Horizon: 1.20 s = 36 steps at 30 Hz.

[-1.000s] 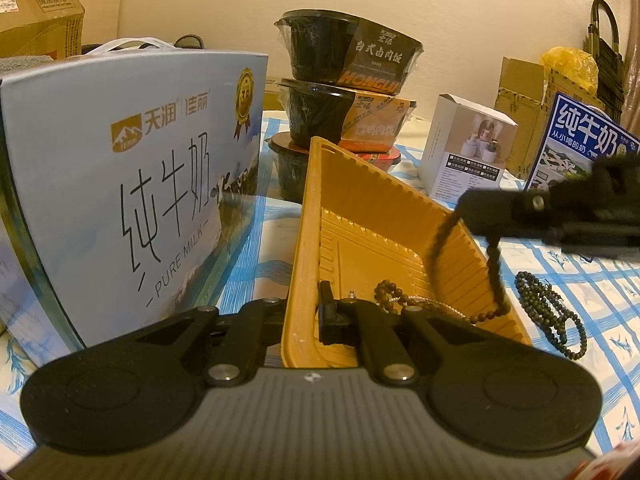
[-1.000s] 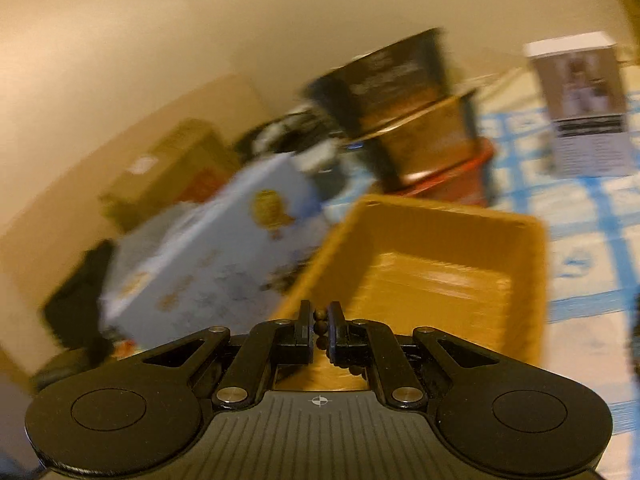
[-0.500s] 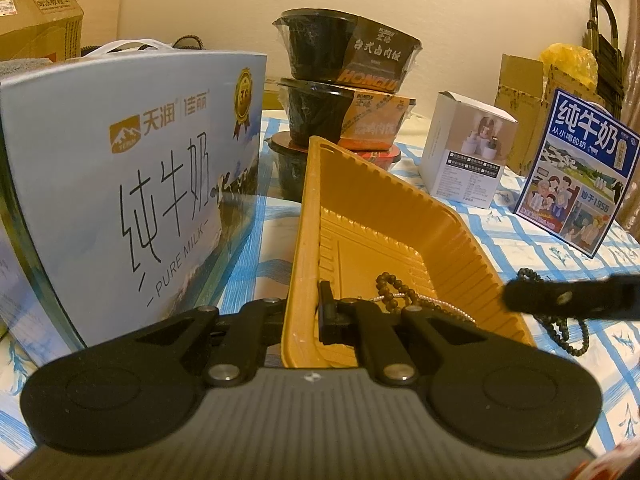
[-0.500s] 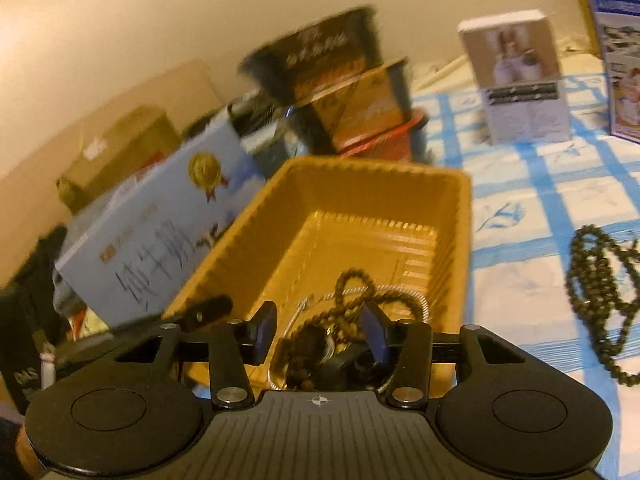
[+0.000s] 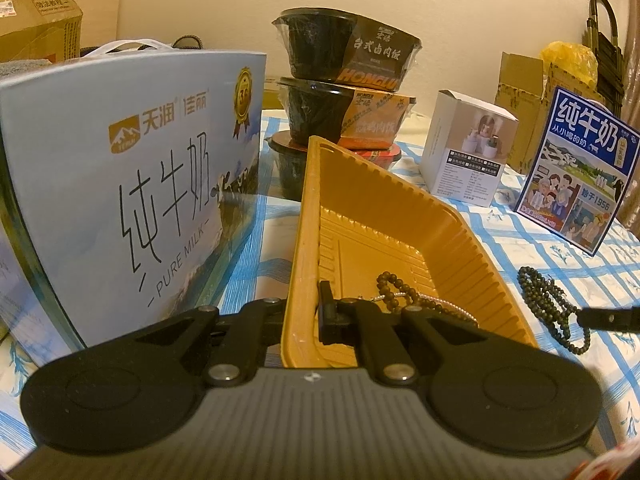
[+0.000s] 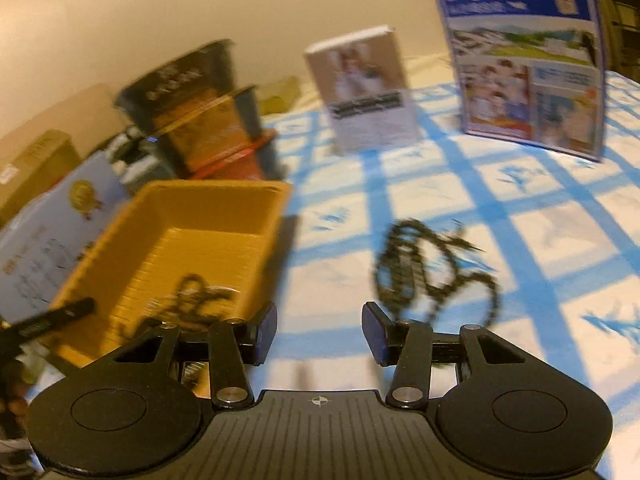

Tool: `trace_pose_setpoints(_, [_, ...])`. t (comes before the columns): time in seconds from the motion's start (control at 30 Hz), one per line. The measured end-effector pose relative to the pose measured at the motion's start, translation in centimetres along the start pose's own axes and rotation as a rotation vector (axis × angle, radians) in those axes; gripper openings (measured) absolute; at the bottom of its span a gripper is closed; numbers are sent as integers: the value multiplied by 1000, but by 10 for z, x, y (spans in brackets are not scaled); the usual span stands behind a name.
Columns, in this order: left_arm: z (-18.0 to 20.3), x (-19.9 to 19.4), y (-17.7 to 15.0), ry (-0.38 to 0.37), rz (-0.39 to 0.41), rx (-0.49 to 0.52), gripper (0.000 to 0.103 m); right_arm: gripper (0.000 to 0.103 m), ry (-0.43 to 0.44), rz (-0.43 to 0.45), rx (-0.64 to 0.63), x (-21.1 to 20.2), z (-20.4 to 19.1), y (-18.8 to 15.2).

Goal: Organize jewelry

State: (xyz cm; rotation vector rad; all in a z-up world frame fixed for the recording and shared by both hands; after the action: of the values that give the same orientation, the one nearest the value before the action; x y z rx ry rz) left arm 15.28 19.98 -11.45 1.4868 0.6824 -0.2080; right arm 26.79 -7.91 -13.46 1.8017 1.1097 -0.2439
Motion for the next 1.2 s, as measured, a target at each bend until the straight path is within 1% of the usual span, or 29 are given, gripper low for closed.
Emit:
trace_pose_setpoints(0.23, [0,0,0,3,0,4,6,48,-72,-5,-2,0,30,-5])
trace_pose_setpoints(0.37, [0,0,1,4,-1,5,6,48,-94,-4,-13,1,36,-6])
trace_pose_setpoints(0.53, [0,0,1,3,0,5,6,48,-132,3,-60,3,41,-5])
trace_pose_setpoints(0.87, [0,0,1,3,-1,5,6,47,-138,16,-184,13,31,-1])
trace_pose_setpoints(1.03, [0,0,1,3,-1,5,6,47,-143,14,-266,28,22,-4])
trace_pose_setpoints(1.2, [-1,0,1,3,-1,5,6,45,-171,7,-359,49,17,-7])
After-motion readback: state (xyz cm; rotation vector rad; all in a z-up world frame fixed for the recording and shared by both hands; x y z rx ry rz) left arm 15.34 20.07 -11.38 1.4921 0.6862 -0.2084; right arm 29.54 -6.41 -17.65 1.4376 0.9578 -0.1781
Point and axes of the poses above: each gripper's, at about its wrist camera, not at the fingertips, and x roughly the way its jaws point, z to its right, y to its top, the point moved 9 cm from there along x, roughly the way its jaws point, and after that the axes turned 13 degrees about x, right-handed, at the moved point
